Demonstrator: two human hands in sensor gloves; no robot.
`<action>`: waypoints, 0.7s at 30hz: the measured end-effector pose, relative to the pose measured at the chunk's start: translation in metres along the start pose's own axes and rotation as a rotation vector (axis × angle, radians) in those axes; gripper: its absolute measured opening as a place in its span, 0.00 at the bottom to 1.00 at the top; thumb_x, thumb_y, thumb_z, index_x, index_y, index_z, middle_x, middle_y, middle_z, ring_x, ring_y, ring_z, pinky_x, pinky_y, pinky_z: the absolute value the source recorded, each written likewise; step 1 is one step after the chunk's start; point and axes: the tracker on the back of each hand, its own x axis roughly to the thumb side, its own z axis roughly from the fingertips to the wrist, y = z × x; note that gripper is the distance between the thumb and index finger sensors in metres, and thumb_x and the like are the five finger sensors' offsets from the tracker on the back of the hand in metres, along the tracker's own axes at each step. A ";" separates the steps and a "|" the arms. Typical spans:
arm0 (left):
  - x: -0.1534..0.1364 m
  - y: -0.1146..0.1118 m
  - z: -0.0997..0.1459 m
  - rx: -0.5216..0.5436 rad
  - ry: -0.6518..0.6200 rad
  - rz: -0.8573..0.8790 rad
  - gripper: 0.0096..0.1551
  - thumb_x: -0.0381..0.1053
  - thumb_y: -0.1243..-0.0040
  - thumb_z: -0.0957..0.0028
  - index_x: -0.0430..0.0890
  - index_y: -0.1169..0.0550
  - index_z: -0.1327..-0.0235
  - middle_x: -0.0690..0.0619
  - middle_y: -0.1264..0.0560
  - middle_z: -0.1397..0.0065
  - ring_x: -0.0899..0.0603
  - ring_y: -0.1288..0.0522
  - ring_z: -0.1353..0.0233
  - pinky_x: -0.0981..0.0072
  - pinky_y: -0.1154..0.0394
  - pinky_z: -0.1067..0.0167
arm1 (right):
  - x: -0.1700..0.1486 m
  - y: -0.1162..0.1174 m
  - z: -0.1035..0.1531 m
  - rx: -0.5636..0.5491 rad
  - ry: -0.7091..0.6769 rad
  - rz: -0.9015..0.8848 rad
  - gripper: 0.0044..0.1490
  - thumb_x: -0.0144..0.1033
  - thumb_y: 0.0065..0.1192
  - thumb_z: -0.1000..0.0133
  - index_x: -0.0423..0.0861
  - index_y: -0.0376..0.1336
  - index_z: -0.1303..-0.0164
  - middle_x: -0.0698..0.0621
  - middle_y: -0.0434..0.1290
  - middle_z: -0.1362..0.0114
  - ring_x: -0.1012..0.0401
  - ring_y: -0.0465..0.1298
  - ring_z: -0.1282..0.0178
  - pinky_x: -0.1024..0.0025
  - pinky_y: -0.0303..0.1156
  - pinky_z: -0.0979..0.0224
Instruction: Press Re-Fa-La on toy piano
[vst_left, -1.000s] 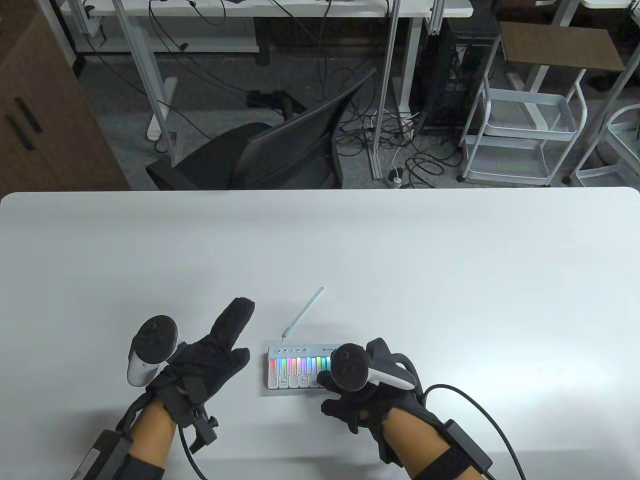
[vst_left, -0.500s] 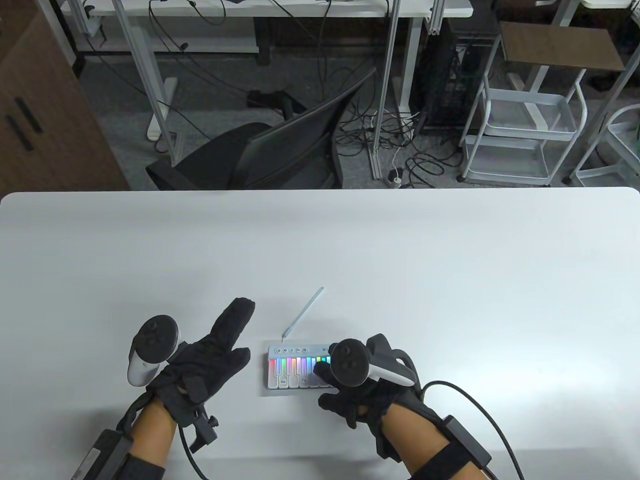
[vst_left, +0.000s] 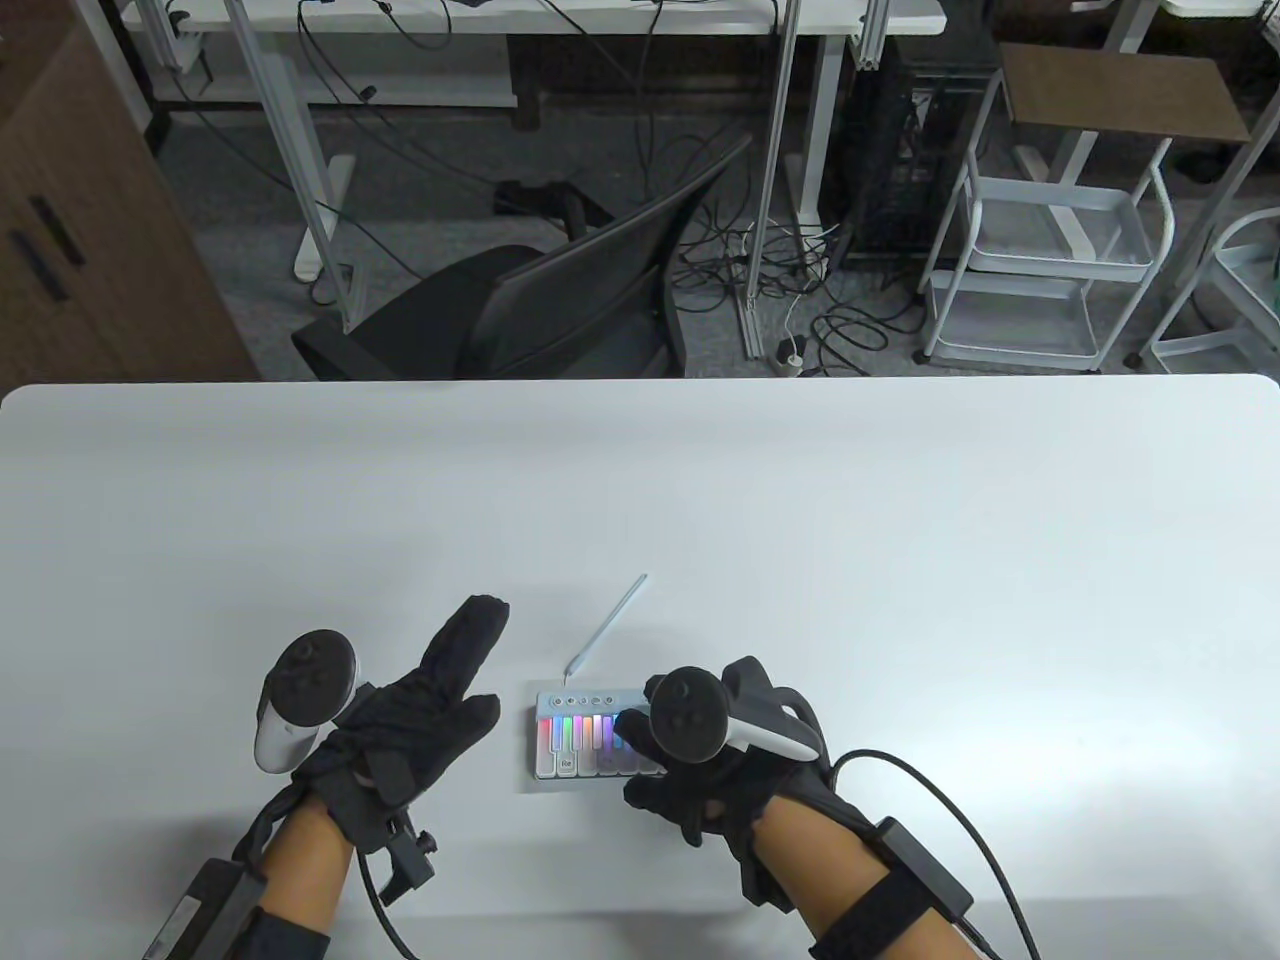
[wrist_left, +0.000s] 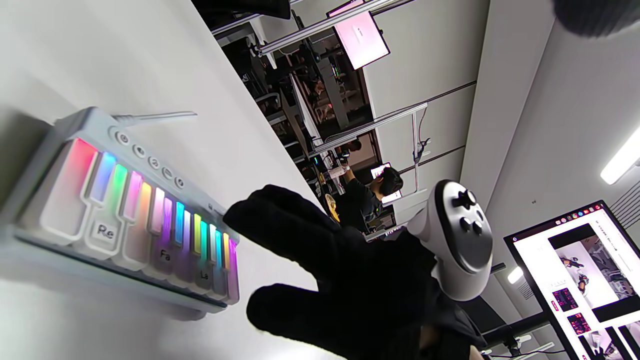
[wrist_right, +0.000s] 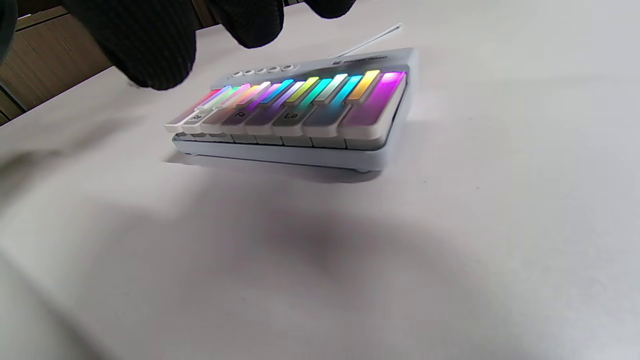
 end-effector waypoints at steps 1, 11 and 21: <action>0.000 0.000 0.000 0.000 0.000 -0.001 0.55 0.81 0.50 0.48 0.59 0.56 0.17 0.50 0.67 0.15 0.33 0.72 0.16 0.26 0.68 0.35 | 0.002 -0.001 -0.001 0.001 -0.001 0.005 0.45 0.58 0.70 0.45 0.55 0.55 0.21 0.46 0.46 0.15 0.39 0.45 0.13 0.32 0.37 0.24; 0.000 0.000 0.000 0.000 -0.002 0.000 0.55 0.81 0.50 0.48 0.59 0.56 0.17 0.50 0.67 0.15 0.33 0.71 0.16 0.26 0.68 0.35 | 0.011 -0.003 -0.013 0.020 -0.007 0.028 0.45 0.58 0.70 0.45 0.55 0.55 0.21 0.47 0.46 0.15 0.39 0.45 0.13 0.32 0.36 0.23; 0.000 0.000 0.000 0.000 -0.001 0.001 0.55 0.81 0.50 0.48 0.59 0.56 0.17 0.50 0.67 0.15 0.33 0.71 0.16 0.26 0.68 0.35 | 0.018 -0.005 -0.026 0.037 -0.009 0.033 0.45 0.59 0.70 0.45 0.56 0.55 0.21 0.47 0.46 0.15 0.40 0.45 0.13 0.32 0.36 0.23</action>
